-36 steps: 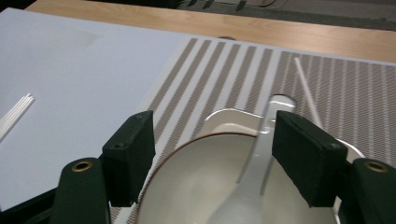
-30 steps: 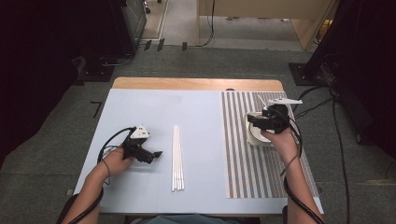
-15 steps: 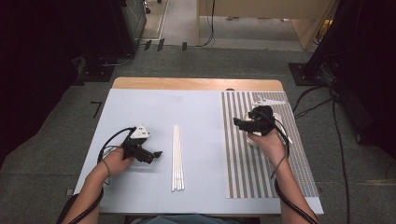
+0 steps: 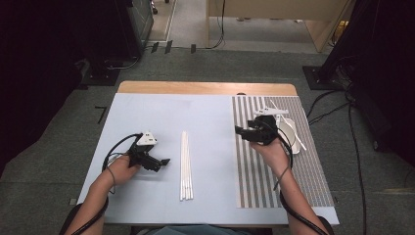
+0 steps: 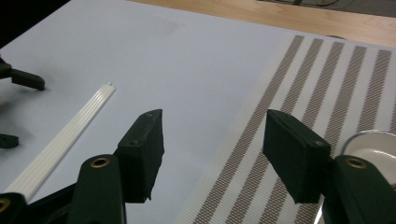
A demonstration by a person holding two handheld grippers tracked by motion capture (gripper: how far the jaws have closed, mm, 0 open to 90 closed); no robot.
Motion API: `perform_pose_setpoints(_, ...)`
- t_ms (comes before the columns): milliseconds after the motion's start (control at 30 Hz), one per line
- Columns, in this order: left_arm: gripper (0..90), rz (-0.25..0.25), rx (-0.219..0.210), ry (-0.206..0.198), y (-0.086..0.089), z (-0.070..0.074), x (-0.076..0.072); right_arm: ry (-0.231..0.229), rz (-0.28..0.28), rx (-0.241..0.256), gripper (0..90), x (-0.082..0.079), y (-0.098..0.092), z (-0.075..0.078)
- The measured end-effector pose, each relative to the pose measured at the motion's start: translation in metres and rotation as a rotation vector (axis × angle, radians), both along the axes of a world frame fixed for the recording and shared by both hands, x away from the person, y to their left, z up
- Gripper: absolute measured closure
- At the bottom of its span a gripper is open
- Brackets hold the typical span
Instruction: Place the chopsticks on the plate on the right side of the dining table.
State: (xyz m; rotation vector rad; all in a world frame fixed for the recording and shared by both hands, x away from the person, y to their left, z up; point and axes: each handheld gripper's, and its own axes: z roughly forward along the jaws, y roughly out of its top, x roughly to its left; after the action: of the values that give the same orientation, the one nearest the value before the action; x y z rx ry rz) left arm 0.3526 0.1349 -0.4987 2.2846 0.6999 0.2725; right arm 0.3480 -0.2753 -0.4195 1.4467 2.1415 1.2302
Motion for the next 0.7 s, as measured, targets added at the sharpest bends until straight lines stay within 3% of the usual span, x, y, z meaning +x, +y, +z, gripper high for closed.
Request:
perform_pose_setpoints(167,0.6,0.000,0.000,0.000,0.000,0.000,0.000,0.012,0.042,0.022,42.2,-0.003,0.013,-0.005)
perform_pose_setpoints(267,0.6,0.001,-0.001,0.000,0.000,0.000,0.000,-0.006,0.072,-0.010,40.7,-0.004,0.023,-0.009)
perform_pose_setpoints(500,0.6,0.001,-0.001,0.000,0.000,0.000,0.000,0.001,0.111,-0.111,37.1,-0.004,0.040,-0.019)
perform_pose_setpoints(700,0.5,0.001,-0.002,0.000,0.000,0.000,0.000,-0.005,0.113,-0.104,34.8,-0.004,0.054,-0.025)
